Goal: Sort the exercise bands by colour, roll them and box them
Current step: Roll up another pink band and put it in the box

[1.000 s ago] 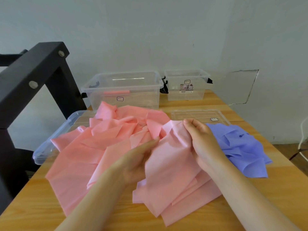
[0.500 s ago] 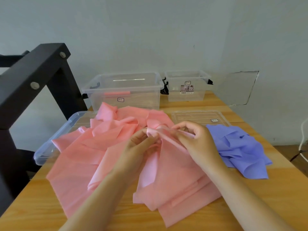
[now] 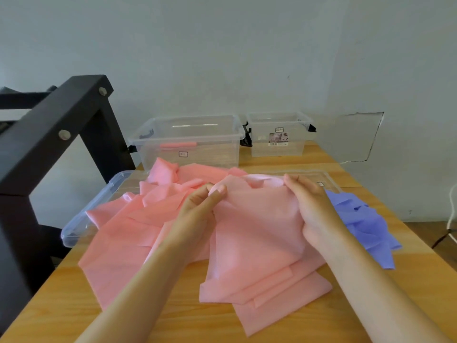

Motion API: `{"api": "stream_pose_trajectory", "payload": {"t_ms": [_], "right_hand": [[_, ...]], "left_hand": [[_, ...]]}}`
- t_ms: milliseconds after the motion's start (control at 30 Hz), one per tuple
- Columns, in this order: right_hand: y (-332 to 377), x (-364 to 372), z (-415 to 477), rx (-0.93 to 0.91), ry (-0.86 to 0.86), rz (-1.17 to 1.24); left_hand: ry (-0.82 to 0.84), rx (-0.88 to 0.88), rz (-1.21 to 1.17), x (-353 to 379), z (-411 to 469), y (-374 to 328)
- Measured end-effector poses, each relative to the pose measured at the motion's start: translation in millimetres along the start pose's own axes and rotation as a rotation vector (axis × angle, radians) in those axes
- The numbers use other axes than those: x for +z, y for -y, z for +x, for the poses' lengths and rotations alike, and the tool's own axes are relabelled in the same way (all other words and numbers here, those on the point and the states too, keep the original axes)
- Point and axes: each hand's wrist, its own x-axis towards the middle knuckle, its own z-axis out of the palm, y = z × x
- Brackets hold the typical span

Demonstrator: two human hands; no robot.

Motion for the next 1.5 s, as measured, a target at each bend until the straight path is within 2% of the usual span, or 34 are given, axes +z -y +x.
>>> {"api": "stream_pose_trajectory", "payload": {"t_ms": [167,267,367,500,533,600,700,833,933,967,1033,1100,1233,1333,1400,1500], "right_hand": [[35,1,8,0.081,0.138,0.377],[72,12,21,0.082,0.13,0.537],[112,25,32,-0.015,0.201,0.612],[161,32,34,-0.149,0.337,0.71],[167,33,34,-0.155,0.351,0.695],[168,34,32,-0.117,0.35,0.623],[145,33,29,-0.023,0.361,0.58],[107,24,20,0.067,0.379,0.619],[80,19,11,0.141,0.401,0.638],[71,18,8,0.179,0.413,0.624],[54,17,1,0.258,0.431,0.587],[37,15,-2,0.308,0.428,0.572],[9,11,-7,0.291,0.44,0.534],[-3,8,-13,0.301,0.447,0.577],[-9,5,-15,0.322,0.456,0.524],[-17,3,-13,0.342,0.533,0.43]], "left_hand": [[-0.007,0.043,-0.015,22,21,-35],[-0.017,0.114,-0.047,42,45,-70],[0.021,0.187,-0.06,62,65,-111],[0.162,0.282,0.007,76,78,-159],[0.164,0.298,0.016,77,79,-163],[0.066,0.3,0.056,76,73,-160],[-0.113,0.161,0.13,62,66,-136],[-0.181,-0.146,0.023,37,49,-104],[-0.08,-0.528,-0.141,23,29,-87],[-0.018,-0.61,-0.163,19,24,-82],[0.071,-0.662,-0.131,13,21,-73],[0.069,-0.616,-0.1,10,22,-62],[-0.063,-0.519,-0.149,5,20,-38],[-0.062,-0.449,-0.041,0,15,-24],[-0.066,-0.339,0.041,-6,13,-15],[-0.054,-0.224,-0.023,-7,7,-9]]}}
